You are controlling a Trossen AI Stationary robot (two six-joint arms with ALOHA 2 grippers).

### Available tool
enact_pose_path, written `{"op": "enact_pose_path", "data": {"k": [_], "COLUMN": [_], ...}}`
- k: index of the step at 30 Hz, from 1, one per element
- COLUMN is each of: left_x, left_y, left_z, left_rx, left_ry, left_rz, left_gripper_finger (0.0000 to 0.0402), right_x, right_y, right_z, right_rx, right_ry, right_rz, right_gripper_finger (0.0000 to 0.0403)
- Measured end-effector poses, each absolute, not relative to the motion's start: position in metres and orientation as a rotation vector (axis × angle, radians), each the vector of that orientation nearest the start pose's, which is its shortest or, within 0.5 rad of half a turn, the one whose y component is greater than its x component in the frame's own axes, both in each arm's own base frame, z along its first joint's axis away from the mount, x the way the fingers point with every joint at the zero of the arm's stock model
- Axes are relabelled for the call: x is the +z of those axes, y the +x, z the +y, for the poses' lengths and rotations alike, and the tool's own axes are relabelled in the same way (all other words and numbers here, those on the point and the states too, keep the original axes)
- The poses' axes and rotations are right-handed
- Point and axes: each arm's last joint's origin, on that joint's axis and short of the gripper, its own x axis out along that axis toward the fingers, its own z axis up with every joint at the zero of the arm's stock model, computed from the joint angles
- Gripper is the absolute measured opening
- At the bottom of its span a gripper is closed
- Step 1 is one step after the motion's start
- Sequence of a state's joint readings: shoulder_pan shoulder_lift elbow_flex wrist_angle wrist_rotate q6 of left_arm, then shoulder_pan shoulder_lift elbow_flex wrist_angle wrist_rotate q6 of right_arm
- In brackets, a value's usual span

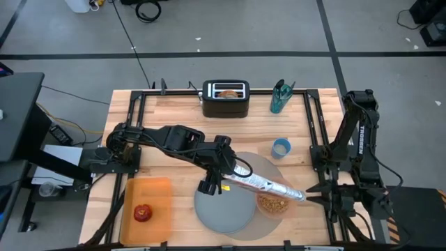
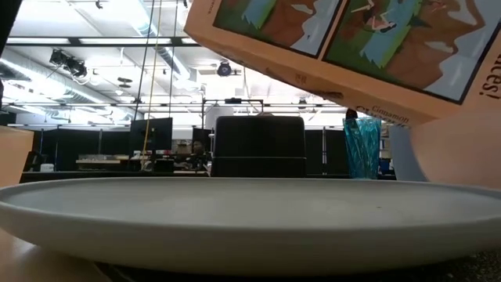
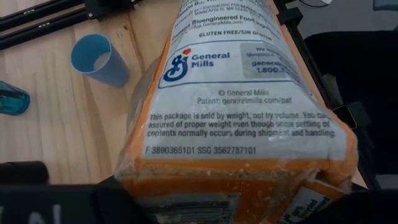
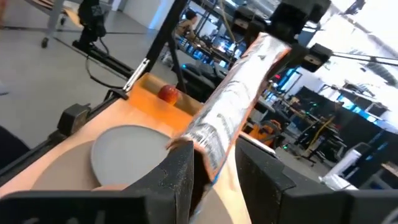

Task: Arrange a breakfast setting
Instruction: Pour the cereal into the orange bowl

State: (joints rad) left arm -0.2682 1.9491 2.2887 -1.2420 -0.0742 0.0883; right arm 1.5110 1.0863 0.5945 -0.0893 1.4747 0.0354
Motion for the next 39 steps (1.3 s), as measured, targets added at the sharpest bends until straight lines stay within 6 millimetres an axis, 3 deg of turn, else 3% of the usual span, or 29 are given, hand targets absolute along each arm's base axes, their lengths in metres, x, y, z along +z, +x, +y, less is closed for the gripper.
{"op": "enact_pose_path", "data": {"k": [10, 22, 39], "left_x": [0.411, 0.409, 0.404], "left_y": [0.375, 0.373, 0.362], "left_z": [-0.101, -0.100, -0.105], "left_rx": [-0.220, -0.218, -0.192], "left_ry": [0.236, 0.236, 0.193], "left_rz": [0.881, 0.916, 1.030], "left_gripper_finger": [0.0210, 0.0210, 0.0211], "right_x": [0.229, 0.263, 0.295], "right_y": [0.056, 0.080, 0.091], "right_z": [0.196, 0.202, 0.194], "right_rx": [-0.034, -0.149, -0.243], "right_ry": [-0.547, -0.458, -0.295], "right_rz": [0.075, 0.049, 0.017], "right_gripper_finger": [0.0127, 0.0127, 0.0126]}}
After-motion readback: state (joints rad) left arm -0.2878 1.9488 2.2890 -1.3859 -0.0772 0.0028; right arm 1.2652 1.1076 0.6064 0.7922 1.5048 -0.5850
